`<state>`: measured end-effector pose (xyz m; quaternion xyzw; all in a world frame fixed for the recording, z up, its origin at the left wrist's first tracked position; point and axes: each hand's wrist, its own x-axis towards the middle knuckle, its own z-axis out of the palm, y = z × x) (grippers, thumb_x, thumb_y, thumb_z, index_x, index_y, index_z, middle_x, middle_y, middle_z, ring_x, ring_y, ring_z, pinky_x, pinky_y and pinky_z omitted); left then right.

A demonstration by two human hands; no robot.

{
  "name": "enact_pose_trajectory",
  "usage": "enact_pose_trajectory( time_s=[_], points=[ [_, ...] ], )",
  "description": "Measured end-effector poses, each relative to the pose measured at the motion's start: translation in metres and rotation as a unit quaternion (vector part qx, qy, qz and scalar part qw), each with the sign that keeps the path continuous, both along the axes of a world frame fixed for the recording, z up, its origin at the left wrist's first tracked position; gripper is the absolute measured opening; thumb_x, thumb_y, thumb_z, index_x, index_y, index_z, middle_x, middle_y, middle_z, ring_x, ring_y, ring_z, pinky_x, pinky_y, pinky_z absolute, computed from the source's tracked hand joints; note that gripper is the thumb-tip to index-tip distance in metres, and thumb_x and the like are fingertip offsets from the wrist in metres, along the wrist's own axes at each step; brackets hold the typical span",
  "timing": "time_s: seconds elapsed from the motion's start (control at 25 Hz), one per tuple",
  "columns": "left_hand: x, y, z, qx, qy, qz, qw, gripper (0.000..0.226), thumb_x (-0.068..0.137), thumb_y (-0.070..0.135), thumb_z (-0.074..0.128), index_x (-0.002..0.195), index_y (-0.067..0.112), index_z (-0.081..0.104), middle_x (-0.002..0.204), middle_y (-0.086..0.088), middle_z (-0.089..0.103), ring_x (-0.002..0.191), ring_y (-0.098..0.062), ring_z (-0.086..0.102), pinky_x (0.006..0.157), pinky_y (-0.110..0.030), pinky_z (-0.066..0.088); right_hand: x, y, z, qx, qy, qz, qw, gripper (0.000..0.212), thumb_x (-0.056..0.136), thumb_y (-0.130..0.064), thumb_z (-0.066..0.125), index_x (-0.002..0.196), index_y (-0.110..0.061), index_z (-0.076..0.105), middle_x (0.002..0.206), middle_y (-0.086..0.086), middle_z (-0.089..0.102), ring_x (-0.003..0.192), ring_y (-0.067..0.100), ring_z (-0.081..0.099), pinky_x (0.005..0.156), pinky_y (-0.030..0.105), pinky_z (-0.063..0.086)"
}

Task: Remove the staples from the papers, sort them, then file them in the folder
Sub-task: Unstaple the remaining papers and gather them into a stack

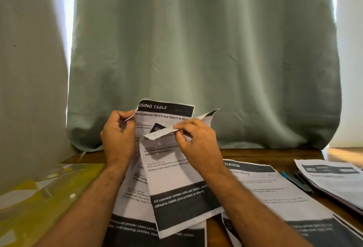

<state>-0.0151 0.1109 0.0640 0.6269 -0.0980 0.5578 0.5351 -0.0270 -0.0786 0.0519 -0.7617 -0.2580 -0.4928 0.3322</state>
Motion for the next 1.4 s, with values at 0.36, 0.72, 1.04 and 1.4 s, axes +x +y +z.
enact_pose_trajectory(
  time_s=[0.36,0.72,1.04,1.4],
  points=[
    [-0.041,-0.025,0.099,0.055,-0.099,-0.069,0.991,0.023,0.098,0.017,0.062,0.087,0.037,0.057,0.086,0.014,0.067,0.081,-0.004,0.064,0.073,-0.028,0.057,-0.031,-0.003,0.102,0.079,-0.182,-0.002,0.980,0.018,0.094,-0.014,0.062,0.106,-0.009,0.074,0.105,0.002,0.069,0.093,0.008,0.062,0.090,0.015,0.050],
    [-0.062,-0.076,0.110,-0.015,0.062,-0.344,0.937,0.006,0.099,0.013,0.060,0.103,0.014,0.063,0.096,-0.010,0.076,0.085,-0.027,0.073,0.074,-0.042,0.061,-0.051,-0.043,0.143,0.037,-0.155,-0.087,0.984,0.020,0.095,-0.018,0.058,0.108,-0.014,0.072,0.104,0.001,0.069,0.091,0.012,0.061,0.084,0.015,0.047],
    [-0.011,-0.128,-0.014,-0.068,0.457,-0.459,0.759,0.025,0.096,0.010,0.052,0.109,-0.007,0.065,0.108,-0.027,0.072,0.096,-0.042,0.071,0.084,-0.053,0.059,0.000,-0.105,0.054,-0.093,0.333,-0.196,0.917,0.011,0.090,-0.023,0.064,0.089,-0.017,0.074,0.074,0.001,0.071,0.062,0.016,0.070,0.071,0.034,0.062],
    [-0.004,-0.153,-0.067,-0.114,0.494,-0.386,0.770,0.023,0.103,0.016,0.047,0.106,0.007,0.068,0.087,-0.015,0.078,0.067,-0.029,0.073,0.068,-0.042,0.061,0.016,-0.135,-0.012,-0.058,0.420,-0.170,0.890,0.011,0.090,-0.029,0.070,0.081,-0.025,0.071,0.073,-0.004,0.071,0.055,0.011,0.068,0.059,0.028,0.061]
  ],
)
